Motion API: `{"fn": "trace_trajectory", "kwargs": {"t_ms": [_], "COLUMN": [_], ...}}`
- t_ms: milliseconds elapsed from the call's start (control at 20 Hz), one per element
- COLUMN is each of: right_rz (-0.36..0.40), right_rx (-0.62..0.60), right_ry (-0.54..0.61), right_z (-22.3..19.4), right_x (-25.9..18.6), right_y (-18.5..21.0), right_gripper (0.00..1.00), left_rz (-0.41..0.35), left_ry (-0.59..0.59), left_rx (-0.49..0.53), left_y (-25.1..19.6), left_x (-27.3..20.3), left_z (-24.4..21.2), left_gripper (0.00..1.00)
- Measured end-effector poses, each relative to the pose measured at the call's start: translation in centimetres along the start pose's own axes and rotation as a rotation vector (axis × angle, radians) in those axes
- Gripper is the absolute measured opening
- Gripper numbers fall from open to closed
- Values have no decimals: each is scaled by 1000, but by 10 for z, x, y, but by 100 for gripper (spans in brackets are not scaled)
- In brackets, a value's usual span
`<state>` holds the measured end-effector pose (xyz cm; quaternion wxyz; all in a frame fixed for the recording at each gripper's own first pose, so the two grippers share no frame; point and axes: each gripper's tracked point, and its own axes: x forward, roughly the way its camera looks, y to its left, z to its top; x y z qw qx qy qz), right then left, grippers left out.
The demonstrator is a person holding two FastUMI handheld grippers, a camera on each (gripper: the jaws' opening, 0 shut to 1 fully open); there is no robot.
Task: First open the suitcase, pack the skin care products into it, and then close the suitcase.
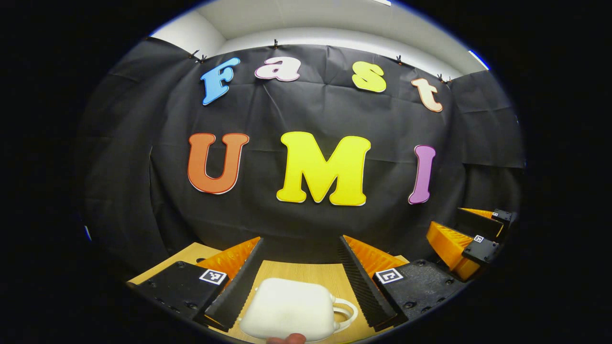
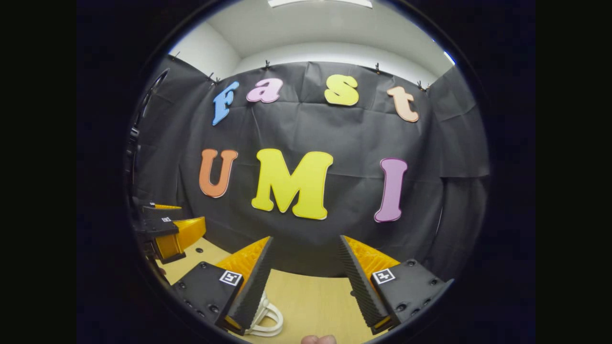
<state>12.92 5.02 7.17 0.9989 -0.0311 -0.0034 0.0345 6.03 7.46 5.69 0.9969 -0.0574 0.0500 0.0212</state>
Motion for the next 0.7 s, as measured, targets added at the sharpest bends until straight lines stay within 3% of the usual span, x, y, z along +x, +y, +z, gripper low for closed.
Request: {"fn": "trace_trajectory", "kwargs": {"t_ms": [700], "right_rz": [9], "right_rx": [12], "right_ry": [22], "right_z": [-5], "right_x": [-8], "right_y": [-11], "right_gripper": [80], "left_rz": [-12], "left_ry": [2], "left_rx": [13], "left_y": [-10], "left_x": [-1], "left_z": [-5], "left_gripper": [97]}}
